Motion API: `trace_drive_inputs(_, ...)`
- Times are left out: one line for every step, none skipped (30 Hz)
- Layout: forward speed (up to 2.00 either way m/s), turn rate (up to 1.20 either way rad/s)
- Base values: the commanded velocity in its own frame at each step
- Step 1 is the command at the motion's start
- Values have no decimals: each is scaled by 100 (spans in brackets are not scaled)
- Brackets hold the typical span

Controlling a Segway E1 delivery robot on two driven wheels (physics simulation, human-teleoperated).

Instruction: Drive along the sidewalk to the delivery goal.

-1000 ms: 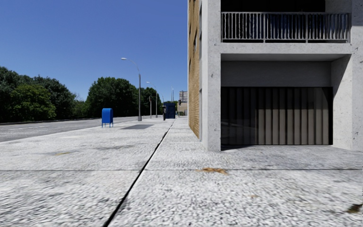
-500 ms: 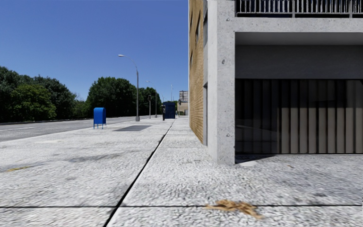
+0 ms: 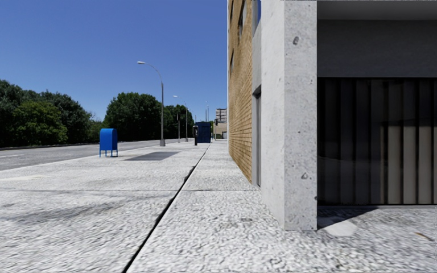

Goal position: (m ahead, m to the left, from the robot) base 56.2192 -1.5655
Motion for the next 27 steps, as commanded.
trace_drive_inputs(200,0)
trace_drive_inputs(200,0)
trace_drive_inputs(200,0)
trace_drive_inputs(200,0)
trace_drive_inputs(200,0)
trace_drive_inputs(200,0)
trace_drive_inputs(200,0)
trace_drive_inputs(200,0)
trace_drive_inputs(200,0)
trace_drive_inputs(200,0)
trace_drive_inputs(200,0)
trace_drive_inputs(200,0)
trace_drive_inputs(200,0)
trace_drive_inputs(200,0)
trace_drive_inputs(200,0)
trace_drive_inputs(200,0)
trace_drive_inputs(200,0)
trace_drive_inputs(200,0)
trace_drive_inputs(200,0)
trace_drive_inputs(200,0)
trace_drive_inputs(200,0)
trace_drive_inputs(200,0)
trace_drive_inputs(200,0)
trace_drive_inputs(200,0)
trace_drive_inputs(200,0)
trace_drive_inputs(200,0)
trace_drive_inputs(200,0)
